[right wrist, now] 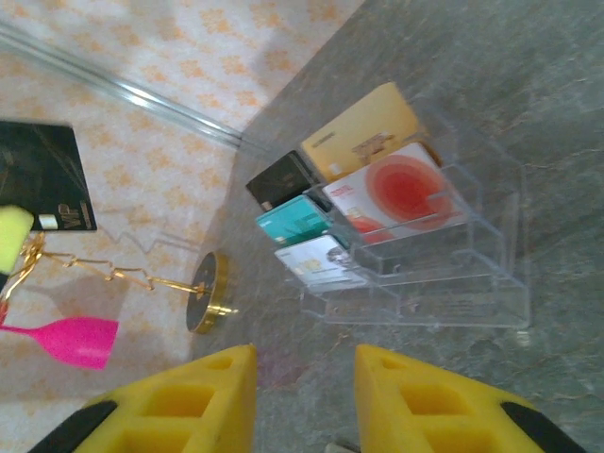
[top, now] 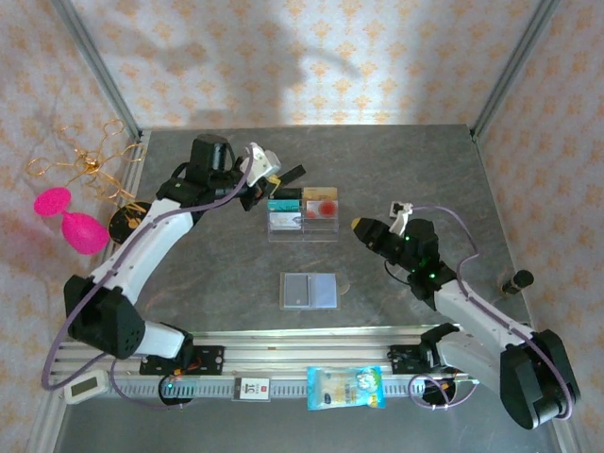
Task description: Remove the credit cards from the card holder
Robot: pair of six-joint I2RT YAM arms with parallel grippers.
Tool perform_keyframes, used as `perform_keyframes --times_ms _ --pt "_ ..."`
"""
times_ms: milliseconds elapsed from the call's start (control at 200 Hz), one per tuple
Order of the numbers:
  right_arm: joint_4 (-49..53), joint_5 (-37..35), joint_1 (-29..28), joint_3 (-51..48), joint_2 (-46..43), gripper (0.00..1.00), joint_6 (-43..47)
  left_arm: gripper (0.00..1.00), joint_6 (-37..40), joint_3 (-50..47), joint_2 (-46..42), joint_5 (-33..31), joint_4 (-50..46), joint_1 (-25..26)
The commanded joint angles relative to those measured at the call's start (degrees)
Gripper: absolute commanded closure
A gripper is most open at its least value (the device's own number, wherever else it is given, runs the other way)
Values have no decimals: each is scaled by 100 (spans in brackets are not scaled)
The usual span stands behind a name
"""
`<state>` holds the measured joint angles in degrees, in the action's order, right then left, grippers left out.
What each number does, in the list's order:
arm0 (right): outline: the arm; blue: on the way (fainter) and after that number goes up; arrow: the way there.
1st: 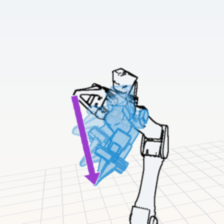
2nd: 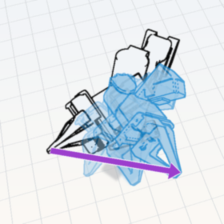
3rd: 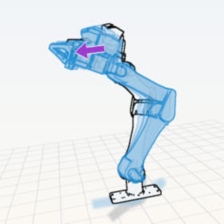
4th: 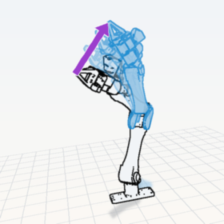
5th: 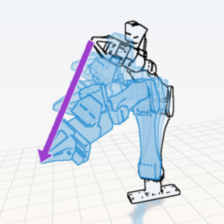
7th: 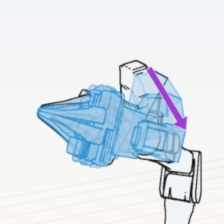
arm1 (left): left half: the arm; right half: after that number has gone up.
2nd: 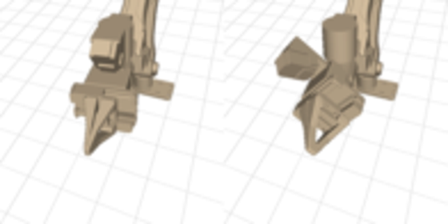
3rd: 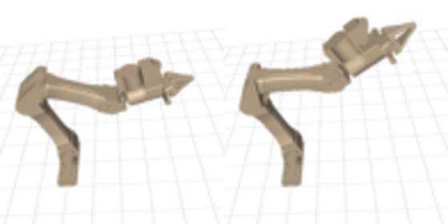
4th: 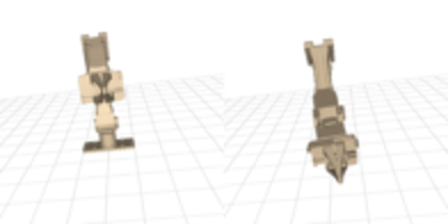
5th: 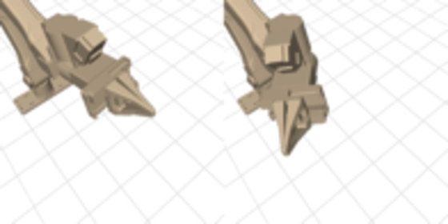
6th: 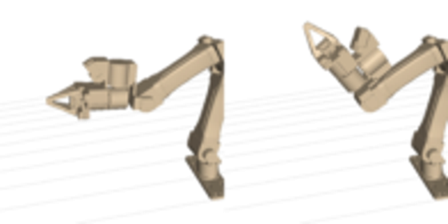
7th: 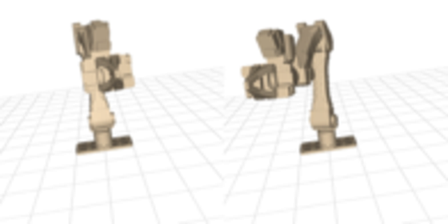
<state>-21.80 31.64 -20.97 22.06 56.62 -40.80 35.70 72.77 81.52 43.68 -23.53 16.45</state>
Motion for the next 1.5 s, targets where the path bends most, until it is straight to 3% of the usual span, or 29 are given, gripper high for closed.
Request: perform_keyframes --times_ms 0,140,330,621,1116,1497 --pt "16 244 199 139 169 68 79 100 1175 204 305 368 -752 -33" --pt "28 364 404 349 596 68 101 100 1624 546 750 380 -857 -151" --pt "168 422 471 847 1276 68 327 100 2414 1502 1697 452 -1833 -395" --pt "279 327 515 1367 1953 68 498 100 2942 2161 2450 245 -2222 -588" --pt "242 347 542 1821 2499 68 507 100 3065 2093 2681 115 -2030 -617" --pt "298 350 542 1880 2509 67 538 100 3100 2647 3138 114 -2378 -612"
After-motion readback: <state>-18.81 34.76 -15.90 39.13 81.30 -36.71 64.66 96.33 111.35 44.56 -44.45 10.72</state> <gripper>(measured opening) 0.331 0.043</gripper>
